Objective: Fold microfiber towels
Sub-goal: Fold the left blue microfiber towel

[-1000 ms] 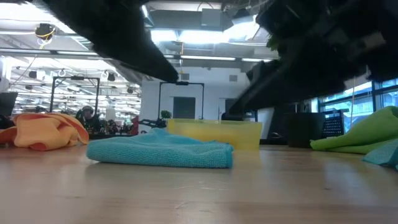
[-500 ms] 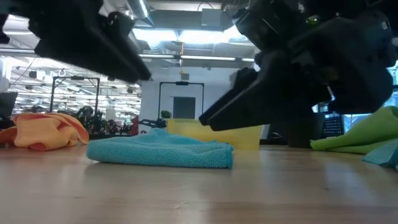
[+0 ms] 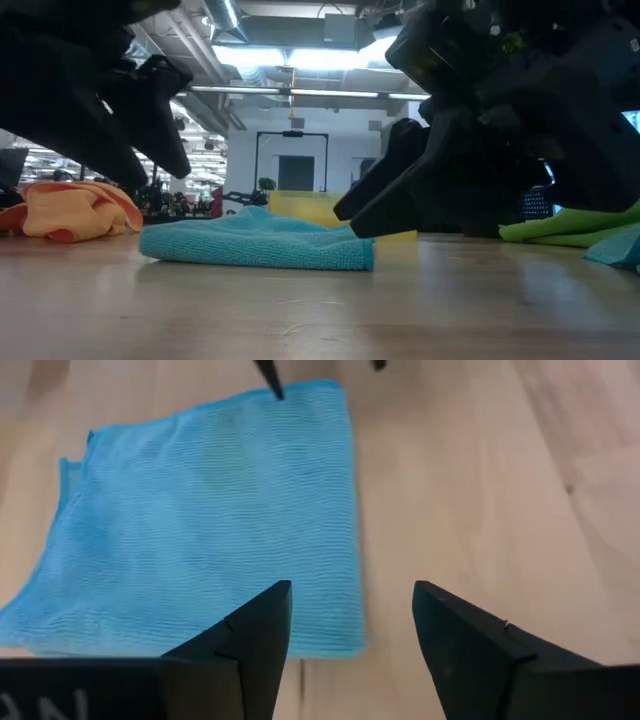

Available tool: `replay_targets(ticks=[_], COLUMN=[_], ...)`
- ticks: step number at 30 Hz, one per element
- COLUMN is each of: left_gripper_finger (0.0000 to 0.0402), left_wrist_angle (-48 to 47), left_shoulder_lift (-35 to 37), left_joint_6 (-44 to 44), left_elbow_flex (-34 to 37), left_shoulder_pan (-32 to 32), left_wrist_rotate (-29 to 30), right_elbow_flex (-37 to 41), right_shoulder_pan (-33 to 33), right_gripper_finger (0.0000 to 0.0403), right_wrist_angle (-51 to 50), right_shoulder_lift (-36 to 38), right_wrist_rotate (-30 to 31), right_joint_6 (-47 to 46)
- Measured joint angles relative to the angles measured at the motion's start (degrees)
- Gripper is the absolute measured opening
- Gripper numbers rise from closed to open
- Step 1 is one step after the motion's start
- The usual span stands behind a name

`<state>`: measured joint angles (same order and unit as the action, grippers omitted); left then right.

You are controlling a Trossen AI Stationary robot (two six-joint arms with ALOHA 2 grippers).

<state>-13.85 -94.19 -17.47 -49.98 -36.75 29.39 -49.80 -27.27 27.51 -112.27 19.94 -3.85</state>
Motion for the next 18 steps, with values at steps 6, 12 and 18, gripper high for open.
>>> replay_targets(ticks=[6, 12, 18], left_gripper_finger=[0.0203, 0.0200, 0.0200], left_wrist_angle=[4.4, 4.4, 4.7], left_shoulder_lift=[-2.3, -4.1, -7.0], left_joint_6=[0.0, 0.0, -1.3], left_elbow_flex=[1.7, 1.8, 1.8], left_shoulder_pan=[-0.4, 0.0, 0.0], left_wrist_rotate=[1.7, 2.9, 3.5], right_elbow_flex=[0.0, 0.0, 0.0], right_shoulder_pan=[0.0, 0.0, 0.0], right_gripper_finger=[0.0257, 0.0257, 0.0257], right_wrist_angle=[-0.2, -0.2, 0.5], right_shoulder_lift=[0.0, 0.0, -0.9], right_wrist_rotate=[0.3, 2.2, 2.1], right_joint_6=[0.0, 3.2, 3.2])
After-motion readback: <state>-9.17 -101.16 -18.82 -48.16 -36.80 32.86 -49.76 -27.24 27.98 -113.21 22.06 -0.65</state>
